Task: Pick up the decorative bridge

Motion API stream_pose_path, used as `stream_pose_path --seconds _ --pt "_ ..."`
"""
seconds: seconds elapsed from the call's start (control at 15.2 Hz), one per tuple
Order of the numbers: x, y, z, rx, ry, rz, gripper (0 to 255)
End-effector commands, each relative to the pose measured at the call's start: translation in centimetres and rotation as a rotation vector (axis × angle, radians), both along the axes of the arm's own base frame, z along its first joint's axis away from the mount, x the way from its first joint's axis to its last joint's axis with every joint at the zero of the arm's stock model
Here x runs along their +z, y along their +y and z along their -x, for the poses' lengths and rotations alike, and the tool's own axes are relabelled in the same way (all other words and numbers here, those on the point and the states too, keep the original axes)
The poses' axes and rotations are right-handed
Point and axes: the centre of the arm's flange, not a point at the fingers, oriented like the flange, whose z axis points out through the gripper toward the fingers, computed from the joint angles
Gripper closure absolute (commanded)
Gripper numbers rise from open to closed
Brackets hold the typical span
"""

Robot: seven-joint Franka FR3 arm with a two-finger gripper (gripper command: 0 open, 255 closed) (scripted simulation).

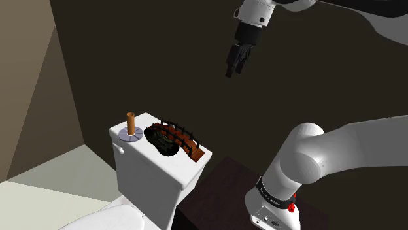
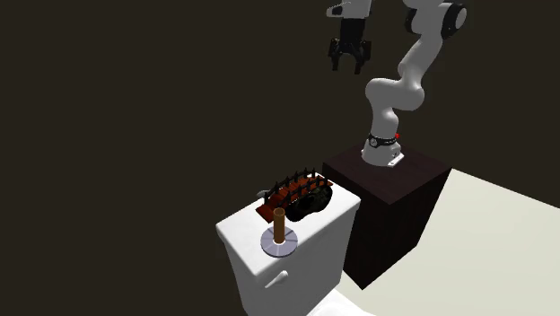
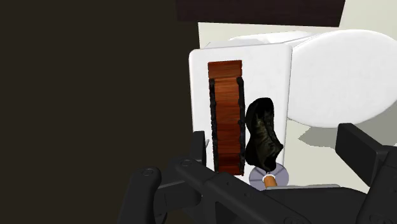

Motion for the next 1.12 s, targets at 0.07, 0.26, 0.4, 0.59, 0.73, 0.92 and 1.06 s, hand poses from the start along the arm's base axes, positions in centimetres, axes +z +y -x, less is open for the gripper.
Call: stream_pose_path --seconds 0.07,0.26,0.4,0.59,0.73,0.92,1.06 --pt "-1.1 -0.1 -0.8 -0.001 0.005 0.0 0" --pt "-4.3 -0.2 -3.3 -0.002 0.018 0.0 0" --pt "-6.5 -0.3 -4.9 -0.003 0.027 -0.001 0" --pt "-9.8 -0.5 -7.3 -0.005 0.041 -0.001 0" --pt "-12.0 -0.6 -8.9 -0.006 0.05 -0.001 0" --pt "-15.4 -0.8 -11.2 -0.007 0.063 -0.002 0" --pt "-17.6 -0.9 -12.7 -0.008 0.072 -0.002 0"
